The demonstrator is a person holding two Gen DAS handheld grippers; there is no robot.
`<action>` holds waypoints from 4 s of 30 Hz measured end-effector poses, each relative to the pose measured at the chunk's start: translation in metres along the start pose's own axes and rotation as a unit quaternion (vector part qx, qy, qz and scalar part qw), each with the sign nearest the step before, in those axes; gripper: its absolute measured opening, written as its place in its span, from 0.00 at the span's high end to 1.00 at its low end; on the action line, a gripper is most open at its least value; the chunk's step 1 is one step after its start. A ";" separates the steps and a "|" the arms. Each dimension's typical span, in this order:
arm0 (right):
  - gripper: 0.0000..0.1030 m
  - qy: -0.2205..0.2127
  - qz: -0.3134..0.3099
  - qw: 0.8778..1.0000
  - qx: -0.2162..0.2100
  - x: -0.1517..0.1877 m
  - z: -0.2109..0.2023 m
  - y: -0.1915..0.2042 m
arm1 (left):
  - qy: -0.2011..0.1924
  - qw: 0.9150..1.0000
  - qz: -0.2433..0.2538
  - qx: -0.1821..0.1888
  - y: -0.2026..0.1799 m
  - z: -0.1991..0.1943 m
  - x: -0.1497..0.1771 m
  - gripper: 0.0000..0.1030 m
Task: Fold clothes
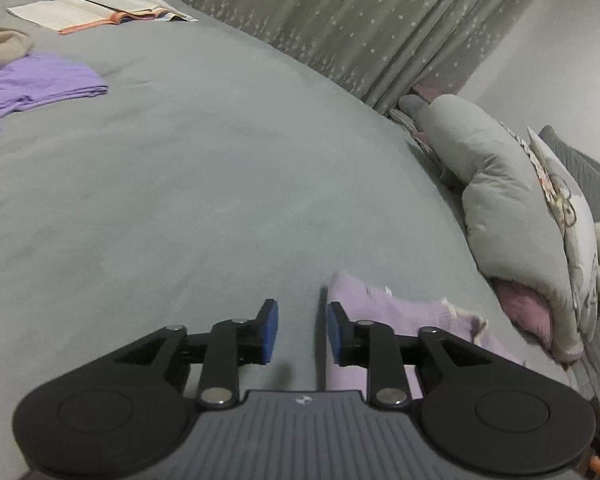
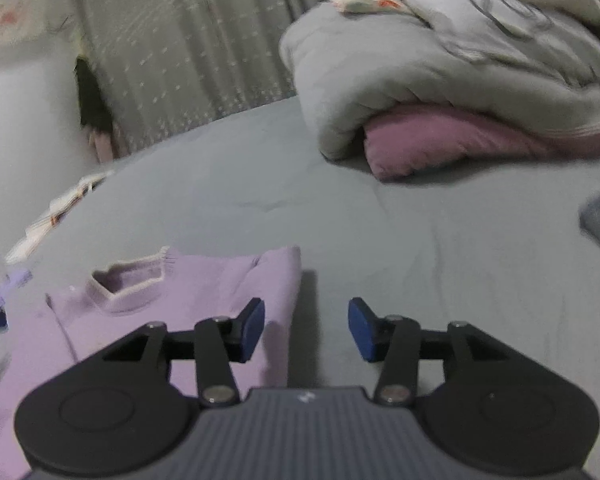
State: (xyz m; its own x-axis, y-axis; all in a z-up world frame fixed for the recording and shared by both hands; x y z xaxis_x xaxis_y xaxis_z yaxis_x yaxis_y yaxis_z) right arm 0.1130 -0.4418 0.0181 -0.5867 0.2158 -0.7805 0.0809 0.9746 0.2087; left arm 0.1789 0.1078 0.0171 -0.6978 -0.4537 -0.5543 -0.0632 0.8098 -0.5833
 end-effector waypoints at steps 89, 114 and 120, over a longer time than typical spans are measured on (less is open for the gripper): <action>0.88 0.006 0.136 0.978 -0.161 0.190 -0.245 0.063 | 0.110 0.990 0.026 0.090 -0.021 -0.200 0.244 0.94; 0.74 0.091 0.075 0.990 -0.075 0.231 -0.252 0.054 | 0.149 0.987 0.033 0.050 -0.006 -0.200 0.270 0.76; 0.32 0.069 0.016 0.997 -0.030 0.219 -0.260 0.056 | 0.096 0.995 0.037 0.016 0.002 -0.209 0.242 0.54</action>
State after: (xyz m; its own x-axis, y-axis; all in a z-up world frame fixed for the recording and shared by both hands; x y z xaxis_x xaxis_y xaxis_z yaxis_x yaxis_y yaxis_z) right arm -0.2206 -0.3553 0.0123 -0.6908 0.2319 -0.6848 0.0552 0.9613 0.2699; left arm -0.1390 0.0778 0.0056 -0.8237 -0.3108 -0.4744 0.0145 0.8247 -0.5654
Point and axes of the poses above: each gripper's, at about its wrist camera, not at the fingertips, and z roughly the way its jaws point, y to its left, x to its underside, the point moved 7 cm from there along z, roughly the way its jaws point, and after that the axes turned 6 degrees about -z, right-handed, at the moved point
